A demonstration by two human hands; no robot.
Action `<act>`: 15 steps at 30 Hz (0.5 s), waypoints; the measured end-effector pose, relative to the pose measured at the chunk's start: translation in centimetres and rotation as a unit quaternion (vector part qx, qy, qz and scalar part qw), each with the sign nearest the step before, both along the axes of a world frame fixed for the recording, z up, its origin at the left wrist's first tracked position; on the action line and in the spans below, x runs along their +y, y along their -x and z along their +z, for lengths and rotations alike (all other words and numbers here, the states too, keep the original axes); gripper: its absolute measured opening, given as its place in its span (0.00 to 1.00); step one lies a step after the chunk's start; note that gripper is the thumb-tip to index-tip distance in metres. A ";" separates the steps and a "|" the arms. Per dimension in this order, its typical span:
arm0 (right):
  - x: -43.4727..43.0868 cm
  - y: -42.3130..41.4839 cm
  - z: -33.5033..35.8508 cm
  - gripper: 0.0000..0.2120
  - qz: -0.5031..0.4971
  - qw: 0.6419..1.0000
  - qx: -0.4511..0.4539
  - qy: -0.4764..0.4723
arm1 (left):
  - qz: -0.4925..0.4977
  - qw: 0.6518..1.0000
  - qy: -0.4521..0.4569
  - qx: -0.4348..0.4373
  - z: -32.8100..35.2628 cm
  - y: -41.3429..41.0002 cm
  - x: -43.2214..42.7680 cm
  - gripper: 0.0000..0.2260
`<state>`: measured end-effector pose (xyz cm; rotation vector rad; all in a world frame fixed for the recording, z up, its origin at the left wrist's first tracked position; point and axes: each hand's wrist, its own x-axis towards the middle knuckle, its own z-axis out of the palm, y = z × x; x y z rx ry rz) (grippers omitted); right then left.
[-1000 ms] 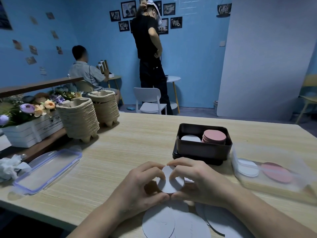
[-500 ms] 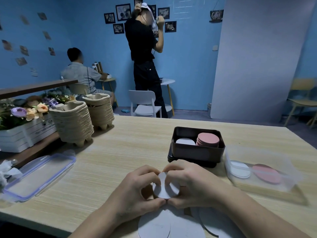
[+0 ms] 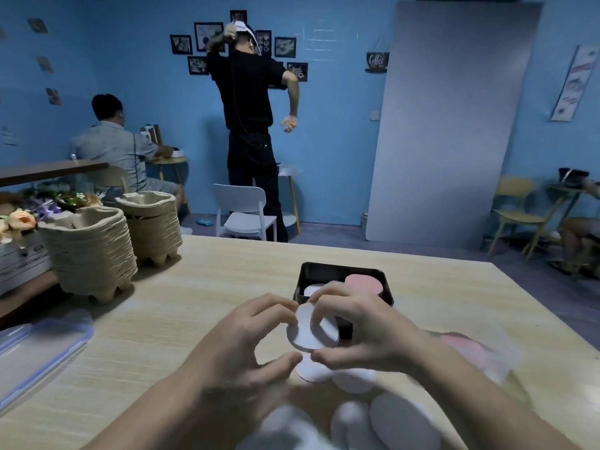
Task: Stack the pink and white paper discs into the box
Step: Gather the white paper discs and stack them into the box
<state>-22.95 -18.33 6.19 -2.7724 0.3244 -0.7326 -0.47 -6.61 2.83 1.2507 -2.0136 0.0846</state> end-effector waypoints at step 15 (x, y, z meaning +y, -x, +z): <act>-9.8 -1.5 2.8 0.12 -0.169 0.983 0.068 -0.020 | 0.099 0.990 0.093 -0.034 -1.6 -0.7 -7.4 0.11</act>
